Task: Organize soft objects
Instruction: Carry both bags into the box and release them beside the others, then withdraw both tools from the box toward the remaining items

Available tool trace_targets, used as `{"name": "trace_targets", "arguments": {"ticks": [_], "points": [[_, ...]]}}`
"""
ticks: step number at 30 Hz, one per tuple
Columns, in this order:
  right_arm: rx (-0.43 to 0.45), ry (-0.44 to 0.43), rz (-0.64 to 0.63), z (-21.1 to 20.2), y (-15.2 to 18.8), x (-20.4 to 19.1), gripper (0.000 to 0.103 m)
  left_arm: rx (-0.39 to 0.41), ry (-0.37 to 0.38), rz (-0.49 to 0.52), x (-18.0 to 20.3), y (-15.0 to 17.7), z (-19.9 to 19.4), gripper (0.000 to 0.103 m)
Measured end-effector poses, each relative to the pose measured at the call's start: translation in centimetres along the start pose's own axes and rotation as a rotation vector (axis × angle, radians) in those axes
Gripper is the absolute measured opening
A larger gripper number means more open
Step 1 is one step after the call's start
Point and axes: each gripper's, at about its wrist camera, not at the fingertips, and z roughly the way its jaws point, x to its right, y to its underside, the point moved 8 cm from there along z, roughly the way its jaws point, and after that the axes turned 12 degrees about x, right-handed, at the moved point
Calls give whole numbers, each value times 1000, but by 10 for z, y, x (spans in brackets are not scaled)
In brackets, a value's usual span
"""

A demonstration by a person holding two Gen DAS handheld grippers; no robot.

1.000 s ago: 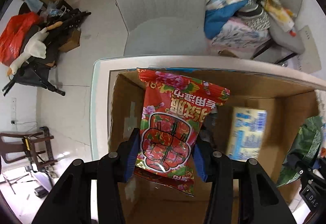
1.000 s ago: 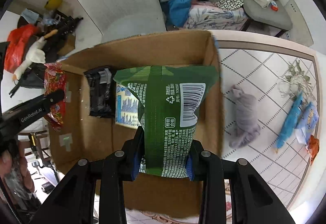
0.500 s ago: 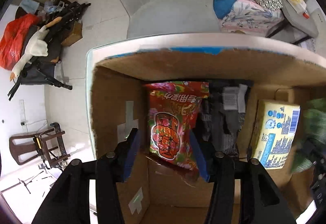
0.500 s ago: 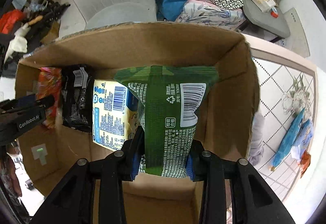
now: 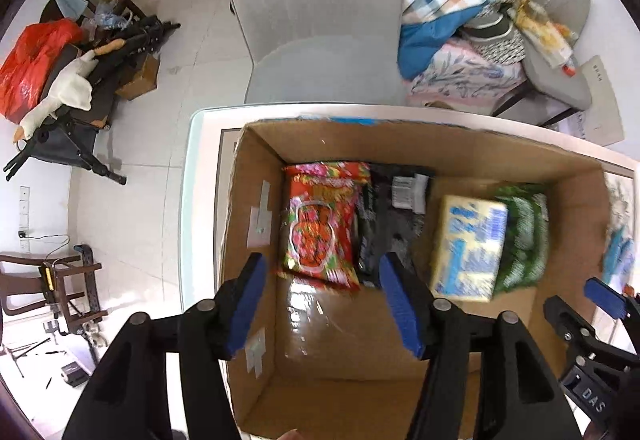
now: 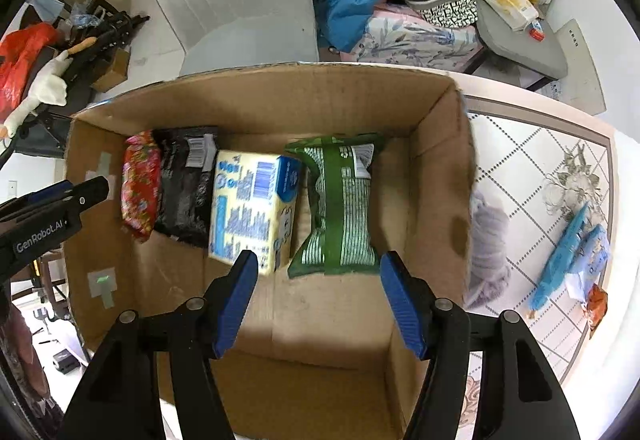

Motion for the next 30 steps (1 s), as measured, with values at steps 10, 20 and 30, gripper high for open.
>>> {"name": "trace_targets", "arguments": {"ticks": [10, 20, 30], "points": [[53, -27, 13, -47, 50, -1, 68, 104, 59, -39, 4, 43, -64, 62], [153, -43, -7, -101, 87, -10, 97, 240, 11, -36, -2, 79, -124, 101], [255, -16, -20, -159, 118, -5, 103, 295, 42, -51, 6, 112, -168, 103]]}}
